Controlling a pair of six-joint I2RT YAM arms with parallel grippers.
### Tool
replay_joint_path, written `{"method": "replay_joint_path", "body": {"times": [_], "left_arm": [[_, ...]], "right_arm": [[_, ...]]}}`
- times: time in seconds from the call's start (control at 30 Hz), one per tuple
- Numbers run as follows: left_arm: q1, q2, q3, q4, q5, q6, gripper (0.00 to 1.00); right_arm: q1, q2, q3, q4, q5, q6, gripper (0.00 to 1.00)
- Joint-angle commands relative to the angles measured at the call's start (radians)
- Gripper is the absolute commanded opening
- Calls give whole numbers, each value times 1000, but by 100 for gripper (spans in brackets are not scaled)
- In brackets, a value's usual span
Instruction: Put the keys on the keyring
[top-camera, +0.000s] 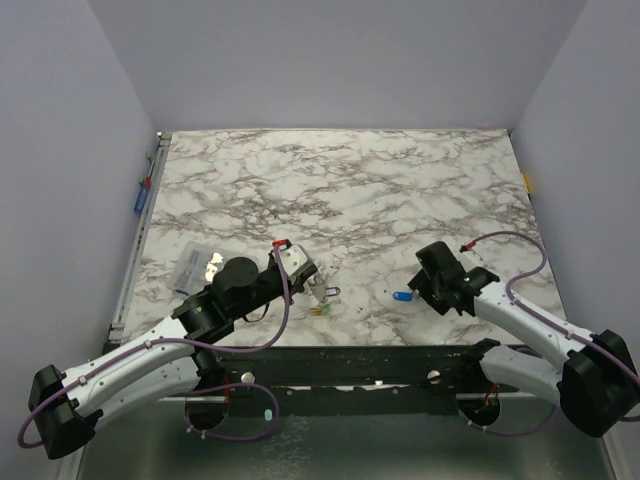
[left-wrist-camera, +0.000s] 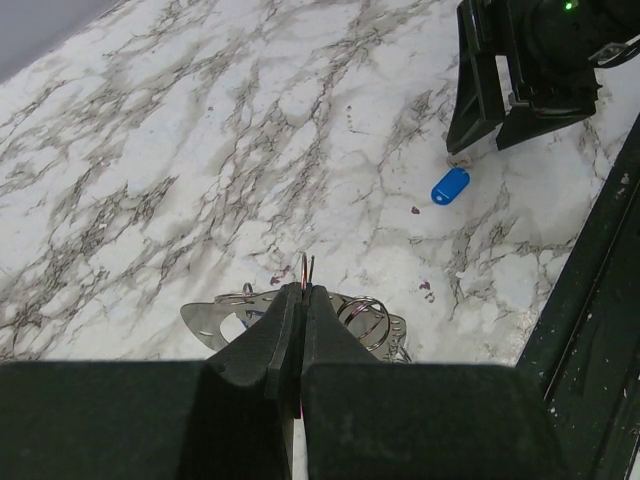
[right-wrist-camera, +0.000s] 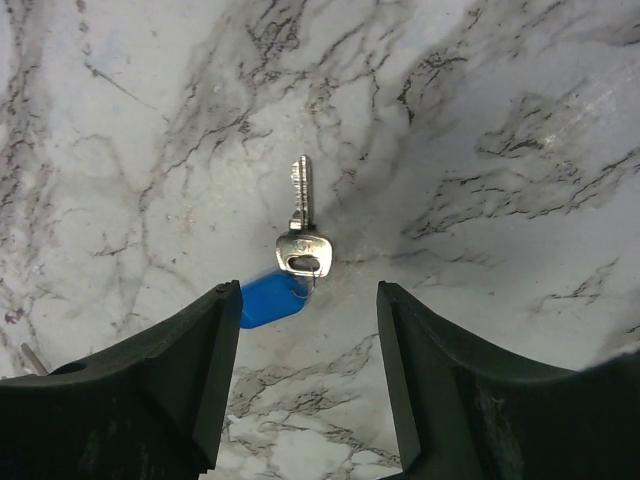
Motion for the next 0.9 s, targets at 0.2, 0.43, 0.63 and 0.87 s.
{"method": "replay_joint_path", "body": {"times": [0.2, 0.43, 0.63, 0.87], "left_arm": [[5, -24, -9, 36, 42, 12, 0], [4, -13, -7, 36, 48, 17, 0], [5, -9, -6, 36, 51, 19, 0], [5, -11, -6, 36, 53, 17, 0]], "right_arm": [[-2, 94, -47, 147, 19, 51, 49], [-2, 126, -40, 154, 18, 46, 41], [-1, 131, -46, 178, 13, 32, 22], [-2, 116, -38, 172, 36, 6, 3]]}}
